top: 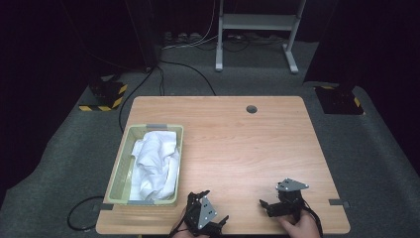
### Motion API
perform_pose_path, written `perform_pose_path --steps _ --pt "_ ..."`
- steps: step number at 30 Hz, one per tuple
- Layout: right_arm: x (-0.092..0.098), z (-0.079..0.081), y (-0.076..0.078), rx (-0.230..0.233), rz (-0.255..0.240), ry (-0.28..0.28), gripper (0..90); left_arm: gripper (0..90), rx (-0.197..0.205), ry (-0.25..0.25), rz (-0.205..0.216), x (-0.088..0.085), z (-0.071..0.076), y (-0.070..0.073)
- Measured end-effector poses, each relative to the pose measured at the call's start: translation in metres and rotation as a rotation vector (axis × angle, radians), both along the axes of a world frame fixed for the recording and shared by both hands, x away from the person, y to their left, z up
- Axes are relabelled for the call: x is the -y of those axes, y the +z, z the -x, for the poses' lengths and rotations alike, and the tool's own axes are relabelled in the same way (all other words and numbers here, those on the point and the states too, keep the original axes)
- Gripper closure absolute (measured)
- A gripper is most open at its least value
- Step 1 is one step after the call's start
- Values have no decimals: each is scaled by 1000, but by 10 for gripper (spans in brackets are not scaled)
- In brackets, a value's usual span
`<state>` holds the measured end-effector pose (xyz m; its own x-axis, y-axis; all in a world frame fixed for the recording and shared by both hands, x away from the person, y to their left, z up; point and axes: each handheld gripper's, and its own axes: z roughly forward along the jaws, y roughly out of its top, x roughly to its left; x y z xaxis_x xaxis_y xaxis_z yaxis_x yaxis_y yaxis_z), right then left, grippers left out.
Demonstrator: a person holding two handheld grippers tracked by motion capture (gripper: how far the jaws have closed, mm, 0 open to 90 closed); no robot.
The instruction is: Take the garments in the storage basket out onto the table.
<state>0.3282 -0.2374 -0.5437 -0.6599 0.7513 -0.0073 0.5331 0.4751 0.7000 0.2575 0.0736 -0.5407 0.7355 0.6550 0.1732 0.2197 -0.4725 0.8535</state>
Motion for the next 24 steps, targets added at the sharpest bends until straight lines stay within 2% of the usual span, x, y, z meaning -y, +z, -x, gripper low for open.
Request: perform_pose_path --steps 2,8,10,11,16,19,24 --pt "0 1 0 0 -1 -5 0 18 -2 1 -1 0 0 0" --pt "0 1 0 -1 -2 -12 0 18 -6 -23 -50 5 0 -1" --pt "0 1 0 0 -4 -11 1 18 -2 -20 -49 5 0 -1" --pt "1 1 0 -2 -8 -13 1 18 -11 -20 -30 3 -1 -1" --pt "3 0 0 -11 -33 -14 0 19 -23 -16 -3 0 -2 0" --pt "4 0 1 -15 -38 -14 1 17 -25 -21 -28 3 -2 0" --pt "3 0 0 -13 -34 -13 1 8 -52 -21 -53 5 -5 -1"
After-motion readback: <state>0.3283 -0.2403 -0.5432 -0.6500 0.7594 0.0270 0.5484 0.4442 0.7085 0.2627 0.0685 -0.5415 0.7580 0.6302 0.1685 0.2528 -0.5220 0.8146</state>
